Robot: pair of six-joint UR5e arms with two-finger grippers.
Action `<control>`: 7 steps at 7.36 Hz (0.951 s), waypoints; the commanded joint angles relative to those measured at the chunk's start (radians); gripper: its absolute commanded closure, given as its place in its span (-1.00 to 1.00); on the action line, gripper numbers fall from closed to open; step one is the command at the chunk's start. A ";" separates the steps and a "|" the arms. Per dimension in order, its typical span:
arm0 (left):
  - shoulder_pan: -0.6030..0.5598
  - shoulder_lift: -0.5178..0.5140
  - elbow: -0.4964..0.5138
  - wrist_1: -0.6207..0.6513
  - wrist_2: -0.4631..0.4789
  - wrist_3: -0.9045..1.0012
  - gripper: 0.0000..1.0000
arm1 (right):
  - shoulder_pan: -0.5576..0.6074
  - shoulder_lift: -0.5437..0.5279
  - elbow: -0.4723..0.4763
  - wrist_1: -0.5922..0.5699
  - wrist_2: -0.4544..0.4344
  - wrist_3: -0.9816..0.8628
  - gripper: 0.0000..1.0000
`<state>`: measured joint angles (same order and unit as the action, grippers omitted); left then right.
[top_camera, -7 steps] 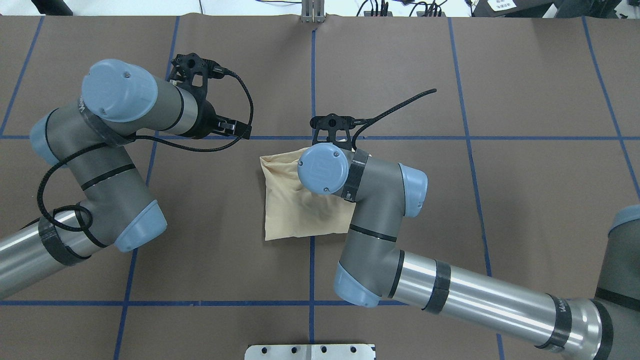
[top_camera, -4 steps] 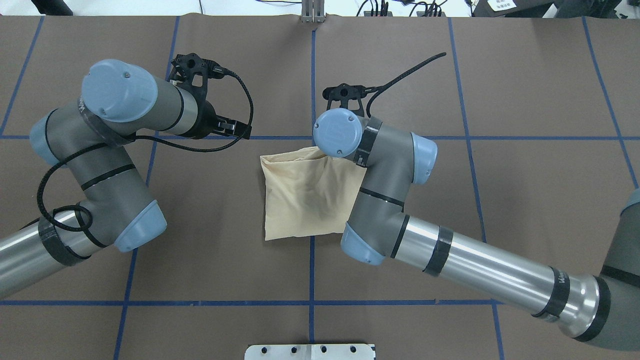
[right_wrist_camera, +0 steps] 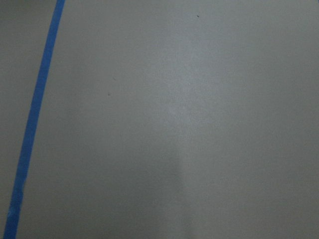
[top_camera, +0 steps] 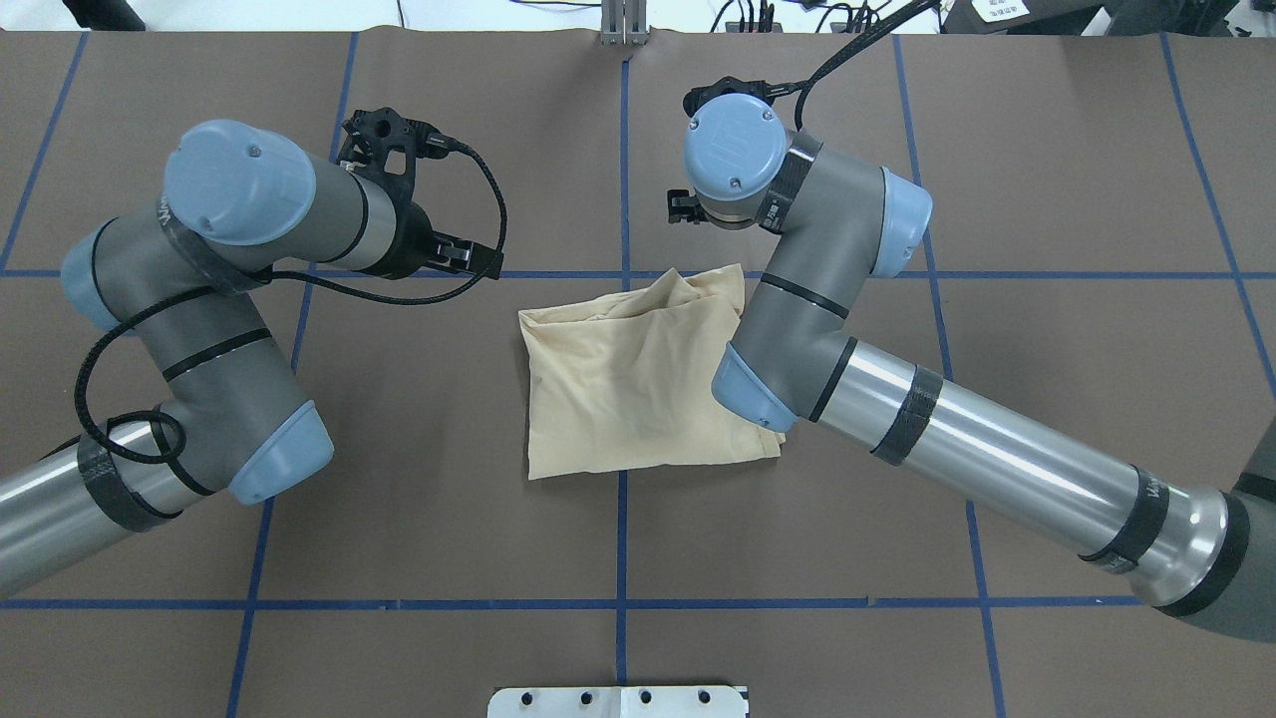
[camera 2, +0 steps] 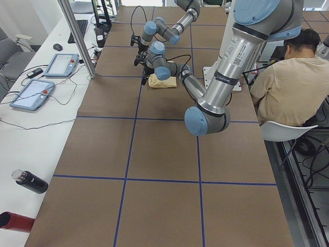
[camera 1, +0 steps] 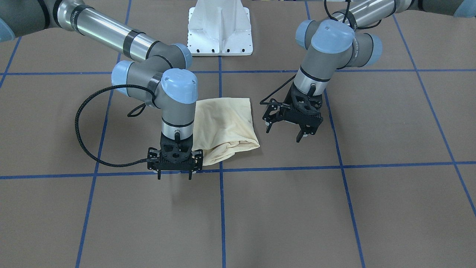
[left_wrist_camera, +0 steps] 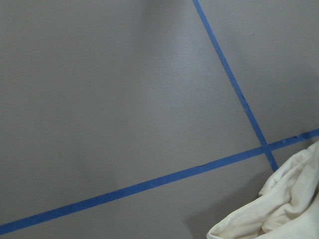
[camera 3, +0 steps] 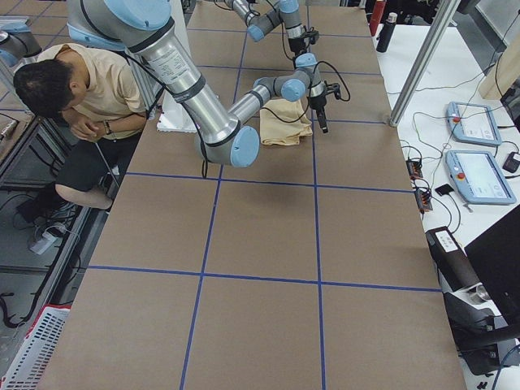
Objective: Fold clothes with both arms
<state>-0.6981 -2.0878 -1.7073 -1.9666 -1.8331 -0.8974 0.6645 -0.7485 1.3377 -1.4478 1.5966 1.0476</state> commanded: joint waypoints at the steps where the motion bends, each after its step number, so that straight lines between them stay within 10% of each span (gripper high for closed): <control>1: -0.003 0.002 -0.014 0.002 0.000 0.002 -1.00 | 0.048 -0.011 0.029 -0.006 0.104 -0.007 -1.00; 4: -0.020 0.154 -0.168 0.018 -0.005 0.058 -1.00 | 0.192 -0.350 0.411 -0.028 0.288 -0.163 -1.00; 7: -0.174 0.387 -0.322 0.064 -0.012 0.347 -1.00 | 0.422 -0.721 0.573 -0.005 0.450 -0.543 -1.00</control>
<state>-0.8014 -1.7915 -1.9703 -1.9246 -1.8405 -0.6784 0.9902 -1.3095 1.8576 -1.4695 1.9980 0.6789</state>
